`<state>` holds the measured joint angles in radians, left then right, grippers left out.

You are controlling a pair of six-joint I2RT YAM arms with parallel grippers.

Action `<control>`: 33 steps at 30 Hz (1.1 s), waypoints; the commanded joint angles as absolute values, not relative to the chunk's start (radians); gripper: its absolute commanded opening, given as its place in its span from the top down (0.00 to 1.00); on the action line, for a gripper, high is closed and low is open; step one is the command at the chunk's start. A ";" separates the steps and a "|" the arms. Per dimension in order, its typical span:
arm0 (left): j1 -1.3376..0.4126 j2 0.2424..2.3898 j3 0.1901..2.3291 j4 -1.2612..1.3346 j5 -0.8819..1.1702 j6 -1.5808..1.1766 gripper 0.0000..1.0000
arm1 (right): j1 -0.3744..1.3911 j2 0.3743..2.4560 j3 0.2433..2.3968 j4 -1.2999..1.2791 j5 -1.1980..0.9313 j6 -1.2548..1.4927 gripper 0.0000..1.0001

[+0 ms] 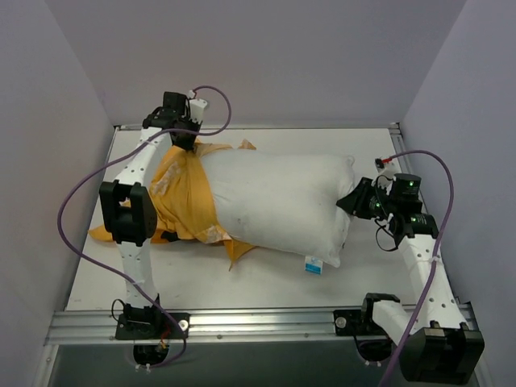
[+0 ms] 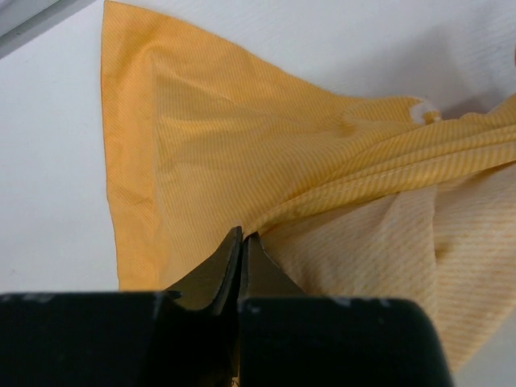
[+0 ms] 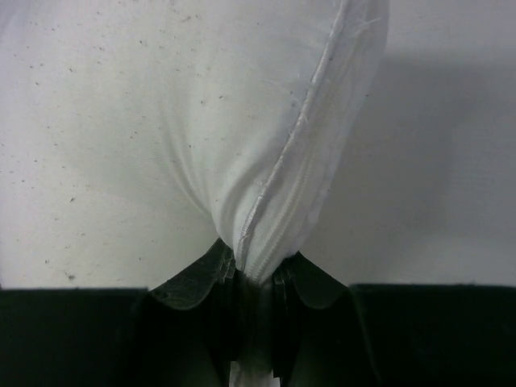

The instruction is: Remove the pillowcase from the pillow

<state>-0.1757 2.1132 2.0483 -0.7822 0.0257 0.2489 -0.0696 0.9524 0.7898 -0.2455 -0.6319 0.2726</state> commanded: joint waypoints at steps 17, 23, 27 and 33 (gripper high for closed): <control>-0.143 1.747 1.589 -0.572 0.313 0.302 0.98 | 0.030 1.014 1.124 -0.474 -0.249 0.160 0.24; -0.152 1.730 1.620 -0.591 0.339 0.270 0.98 | 0.315 1.237 1.322 -0.437 -0.252 0.075 0.06; -0.153 1.729 1.644 -0.611 0.341 0.253 0.98 | 0.469 1.481 1.562 -0.405 -0.293 -0.031 0.04; -0.152 1.730 1.641 -0.614 0.298 0.250 0.98 | 0.578 1.831 1.801 -0.348 -0.377 -0.037 0.01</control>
